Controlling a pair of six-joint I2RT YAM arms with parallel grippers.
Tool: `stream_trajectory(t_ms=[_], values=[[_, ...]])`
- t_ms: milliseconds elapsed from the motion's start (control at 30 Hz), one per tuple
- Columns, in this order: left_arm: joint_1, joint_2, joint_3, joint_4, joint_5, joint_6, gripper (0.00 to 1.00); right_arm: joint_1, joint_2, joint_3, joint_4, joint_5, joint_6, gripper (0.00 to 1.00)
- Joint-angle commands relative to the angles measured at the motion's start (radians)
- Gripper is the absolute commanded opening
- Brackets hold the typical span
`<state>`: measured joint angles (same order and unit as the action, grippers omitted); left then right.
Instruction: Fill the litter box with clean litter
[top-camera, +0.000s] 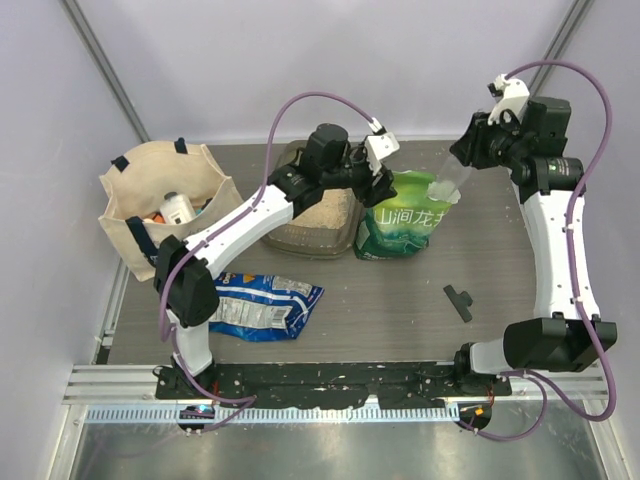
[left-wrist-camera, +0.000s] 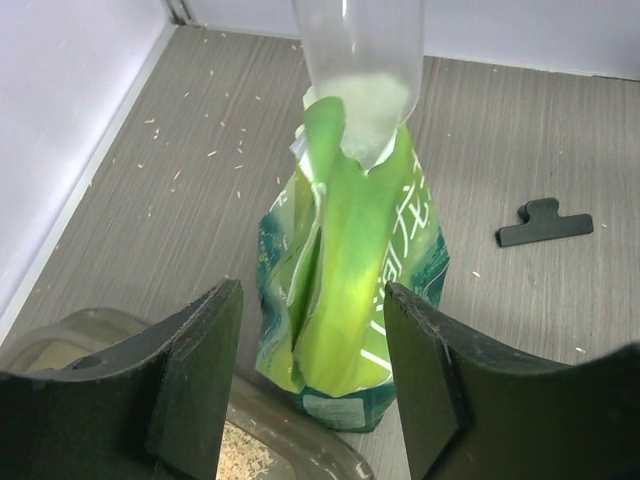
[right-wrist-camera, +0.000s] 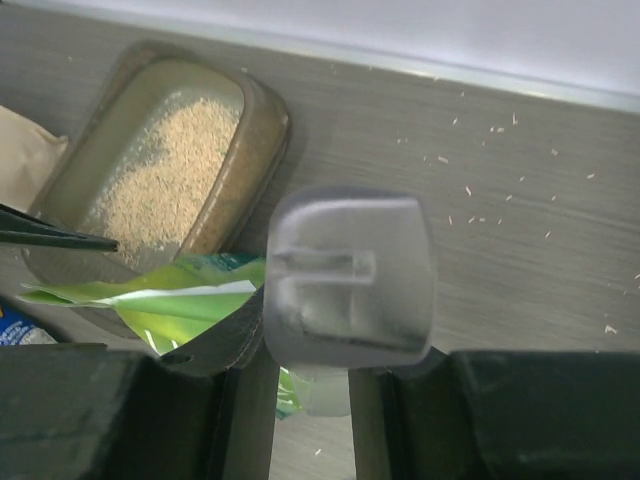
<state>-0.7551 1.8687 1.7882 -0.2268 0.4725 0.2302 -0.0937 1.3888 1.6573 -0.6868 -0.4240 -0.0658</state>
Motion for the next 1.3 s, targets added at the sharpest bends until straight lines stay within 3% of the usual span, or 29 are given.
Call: stream_trajectory(t_ms=[0, 100, 233, 300, 333, 500, 667, 800, 1033, 1267], values=[[-0.015, -0.016, 0.040, 0.067, 0.034, -0.026, 0.59, -0.003, -0.014, -0.033, 0.012, -0.027, -0.083, 0.01], [-0.016, -0.025, 0.022, 0.099, -0.003, -0.054, 0.54, -0.003, -0.005, -0.066, 0.027, -0.053, -0.141, 0.01], [-0.016, -0.022, 0.017, 0.092, 0.005, -0.063, 0.23, -0.001, 0.015, -0.074, 0.039, -0.097, -0.184, 0.01], [-0.018, -0.022, 0.014, 0.090, 0.008, -0.071, 0.12, -0.003, 0.029, -0.070, 0.049, -0.110, -0.209, 0.01], [-0.021, -0.025, 0.013, 0.087, 0.011, -0.078, 0.01, -0.001, 0.035, -0.067, 0.049, -0.127, -0.218, 0.01], [-0.030, -0.042, -0.004, 0.080, 0.017, -0.081, 0.00, 0.002, 0.072, -0.137, 0.082, -0.108, -0.161, 0.01], [-0.032, -0.069, -0.026, 0.072, 0.011, -0.088, 0.00, 0.052, -0.046, -0.405, 0.384, 0.101, 0.004, 0.01], [-0.032, -0.082, -0.039, 0.066, 0.003, -0.086, 0.00, 0.094, -0.094, -0.568, 0.496, 0.220, 0.058, 0.01], [-0.032, -0.074, -0.030, 0.072, 0.005, -0.101, 0.00, 0.209, -0.039, -0.634, 0.457, 0.186, 0.188, 0.01], [-0.032, -0.083, -0.038, 0.072, 0.005, -0.104, 0.00, 0.164, -0.043, -0.588, 0.408, 0.099, 0.334, 0.01]])
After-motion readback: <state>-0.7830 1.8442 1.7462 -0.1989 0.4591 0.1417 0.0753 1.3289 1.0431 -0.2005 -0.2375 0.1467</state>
